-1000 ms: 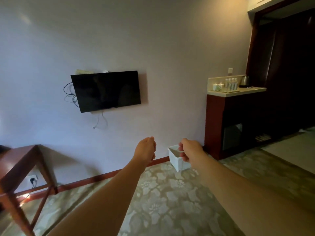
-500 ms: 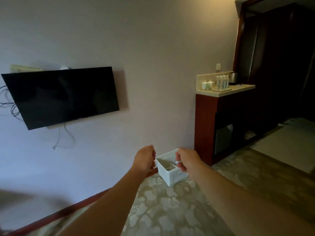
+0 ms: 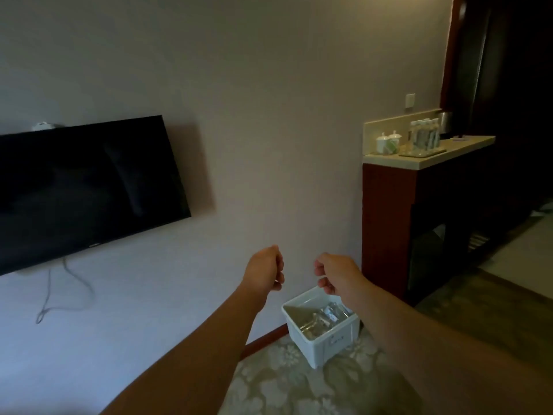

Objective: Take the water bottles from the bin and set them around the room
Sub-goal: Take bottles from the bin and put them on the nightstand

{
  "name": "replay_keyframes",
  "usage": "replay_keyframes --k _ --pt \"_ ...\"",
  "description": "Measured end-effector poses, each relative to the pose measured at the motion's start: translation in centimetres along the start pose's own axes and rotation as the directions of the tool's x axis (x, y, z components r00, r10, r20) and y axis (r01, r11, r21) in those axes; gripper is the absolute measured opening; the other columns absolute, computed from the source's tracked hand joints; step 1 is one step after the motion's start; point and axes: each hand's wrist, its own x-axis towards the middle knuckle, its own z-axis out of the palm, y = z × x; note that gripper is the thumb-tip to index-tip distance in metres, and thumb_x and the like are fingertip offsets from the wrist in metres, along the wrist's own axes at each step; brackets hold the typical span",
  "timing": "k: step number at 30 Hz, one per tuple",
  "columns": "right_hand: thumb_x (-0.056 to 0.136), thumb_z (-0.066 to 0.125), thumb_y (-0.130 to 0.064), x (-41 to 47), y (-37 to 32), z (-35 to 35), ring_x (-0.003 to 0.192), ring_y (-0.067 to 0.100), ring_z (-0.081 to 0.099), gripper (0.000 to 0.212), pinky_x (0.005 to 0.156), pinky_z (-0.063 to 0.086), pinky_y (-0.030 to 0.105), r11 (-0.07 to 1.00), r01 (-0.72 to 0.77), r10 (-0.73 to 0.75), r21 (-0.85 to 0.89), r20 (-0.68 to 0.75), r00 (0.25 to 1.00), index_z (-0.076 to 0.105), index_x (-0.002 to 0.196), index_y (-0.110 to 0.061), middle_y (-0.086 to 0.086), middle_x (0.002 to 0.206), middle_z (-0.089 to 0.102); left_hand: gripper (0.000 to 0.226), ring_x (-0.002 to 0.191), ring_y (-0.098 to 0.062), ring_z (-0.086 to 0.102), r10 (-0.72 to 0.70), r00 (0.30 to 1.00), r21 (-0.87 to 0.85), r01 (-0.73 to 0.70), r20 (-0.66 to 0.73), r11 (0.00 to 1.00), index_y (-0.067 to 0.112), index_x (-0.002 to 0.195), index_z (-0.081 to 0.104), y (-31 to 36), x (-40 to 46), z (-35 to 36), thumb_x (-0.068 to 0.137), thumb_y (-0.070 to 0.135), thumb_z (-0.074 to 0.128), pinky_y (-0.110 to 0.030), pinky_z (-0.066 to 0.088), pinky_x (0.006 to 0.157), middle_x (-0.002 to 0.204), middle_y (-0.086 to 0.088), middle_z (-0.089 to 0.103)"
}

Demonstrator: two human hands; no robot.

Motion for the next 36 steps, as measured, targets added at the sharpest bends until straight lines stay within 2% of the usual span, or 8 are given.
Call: replay_keyframes --k 10,16,26,31,36 --pt "0.093 0.051 -0.016 22.1 -4.8 2.4 0.047 0.015 0.05 0.02 0.041 0.035 0.019 1.0 0.004 -0.003 0.019 -0.067 0.998 0.064 0.079 -0.011 0.003 0.07 0.061 0.029 0.042 -0.017 0.047 0.014 0.996 -0.05 -0.01 0.087 0.999 0.014 0.067 0.048 0.6 24.3 5.4 0.095 0.018 0.042 -0.028 0.041 0.055 0.053 -0.001 0.049" --pt "0.094 0.053 -0.018 35.2 -8.1 2.5 0.056 0.015 0.057 0.019 0.048 0.043 0.023 0.998 -0.034 0.028 -0.047 -0.12 0.992 0.067 0.085 -0.01 0.004 0.076 0.065 0.028 0.044 -0.019 0.045 0.01 0.984 -0.046 -0.002 0.18 0.999 0.015 0.069 0.048 0.5 39.5 9.8 0.095 0.019 0.042 -0.029 0.036 0.053 0.054 -0.002 0.049" --pt "0.096 0.053 -0.021 56.6 -7.7 -0.4 0.054 0.012 0.06 0.02 0.048 0.045 0.022 0.987 -0.087 0.075 -0.137 -0.091 0.993 0.069 0.086 -0.015 0.0 0.075 0.069 0.03 0.04 -0.015 0.046 -0.057 0.98 -0.063 0.07 0.189 0.996 0.017 0.067 0.05 -3.8 59.2 20.2 0.096 0.022 0.043 -0.028 0.036 0.049 0.051 0.001 0.05" --pt "0.096 0.052 -0.022 69.2 -4.5 -1.7 0.046 0.006 0.059 0.02 0.045 0.046 0.02 0.979 -0.039 0.049 -0.2 0.047 0.998 0.069 0.087 -0.017 -0.003 0.074 0.069 0.021 0.043 -0.015 0.046 -0.118 0.984 -0.07 0.129 0.134 0.989 0.014 0.075 0.053 -8.7 68.9 25.6 0.094 0.02 0.045 -0.028 0.036 0.047 0.052 0.002 0.052" --pt "0.097 0.051 -0.021 80.1 4.5 -0.7 0.05 0.01 0.059 0.021 0.05 0.045 0.024 0.973 -0.116 0.14 -0.2 0.111 0.984 0.07 0.088 -0.018 -0.003 0.074 0.069 0.02 0.043 -0.015 0.046 -0.236 0.968 -0.079 0.242 0.081 0.967 0.011 0.08 0.058 -19.2 76.5 29.5 0.094 0.016 0.044 -0.028 0.037 0.045 0.053 0.0 0.051"
